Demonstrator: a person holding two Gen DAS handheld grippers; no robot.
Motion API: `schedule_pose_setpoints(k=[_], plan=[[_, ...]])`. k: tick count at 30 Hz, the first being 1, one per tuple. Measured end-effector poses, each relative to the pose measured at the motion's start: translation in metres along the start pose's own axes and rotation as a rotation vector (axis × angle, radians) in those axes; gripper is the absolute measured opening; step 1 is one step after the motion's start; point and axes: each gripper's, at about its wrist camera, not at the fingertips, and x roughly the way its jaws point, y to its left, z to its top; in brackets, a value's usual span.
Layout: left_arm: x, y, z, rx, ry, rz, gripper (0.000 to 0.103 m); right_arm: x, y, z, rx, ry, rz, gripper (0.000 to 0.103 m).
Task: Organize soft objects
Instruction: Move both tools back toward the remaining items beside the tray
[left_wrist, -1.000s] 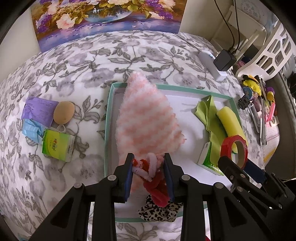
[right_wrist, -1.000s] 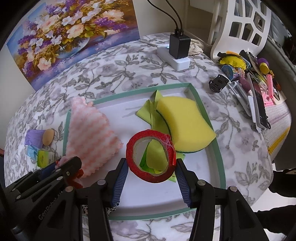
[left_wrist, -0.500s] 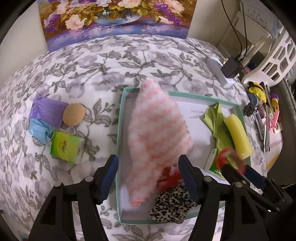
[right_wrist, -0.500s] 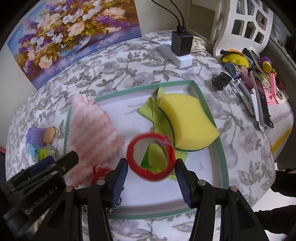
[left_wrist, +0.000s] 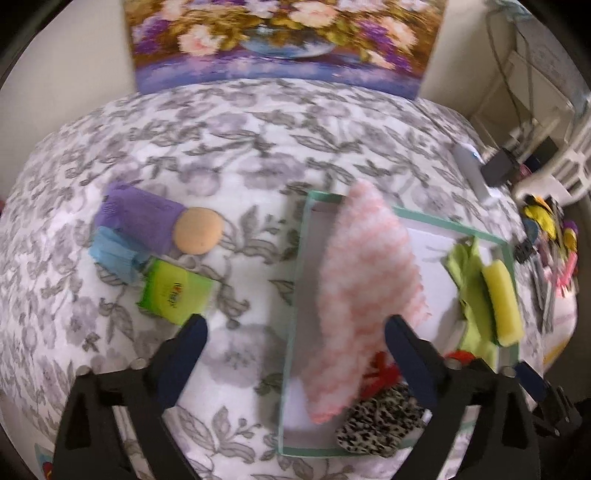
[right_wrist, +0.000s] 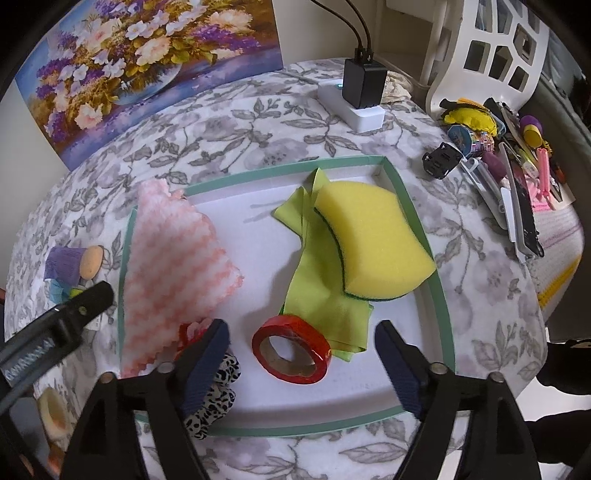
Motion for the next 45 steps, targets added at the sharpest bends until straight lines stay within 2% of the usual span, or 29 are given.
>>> schedule_pose_setpoints(k=[3, 6, 15, 21, 25, 28, 33, 39, 45], plan=[[0.001, 0.011, 0.001, -0.028, -0.013, 0.037, 0.098, 0.001, 0.001, -0.001, -0.007, 0.000, -0.007, 0.088], [0.004, 0.021, 0.001, -0.055, -0.003, 0.040, 0.098, 0.002, 0.002, -0.002, -0.017, -0.006, -0.019, 0.103], [0.002, 0.045, 0.005, -0.101, -0.022, 0.065, 0.098, 0.003, 0.008, -0.004, -0.034, -0.008, -0.033, 0.103], [-0.003, 0.050, 0.008, -0.097, -0.054, 0.050, 0.098, 0.002, 0.015, -0.006, -0.052, -0.014, -0.035, 0.103], [-0.006, 0.052, 0.010, -0.102, -0.063, 0.000, 0.098, 0.002, 0.020, -0.007, -0.063, -0.022, -0.027, 0.103], [-0.009, 0.053, 0.011, -0.091, -0.069, -0.001, 0.098, 0.001, 0.023, -0.007, -0.070, -0.031, -0.029, 0.103], [-0.013, 0.056, 0.014, -0.085, -0.079, 0.013, 0.098, 0.002, 0.027, -0.007, -0.070, -0.036, -0.028, 0.103], [-0.016, 0.063, 0.014, -0.073, -0.121, 0.095, 0.098, 0.005, 0.036, -0.010, -0.089, -0.031, -0.040, 0.103], [-0.009, 0.077, 0.015, -0.130, -0.092, 0.094, 0.098, 0.006, 0.046, -0.011, -0.110, -0.039, -0.041, 0.103]])
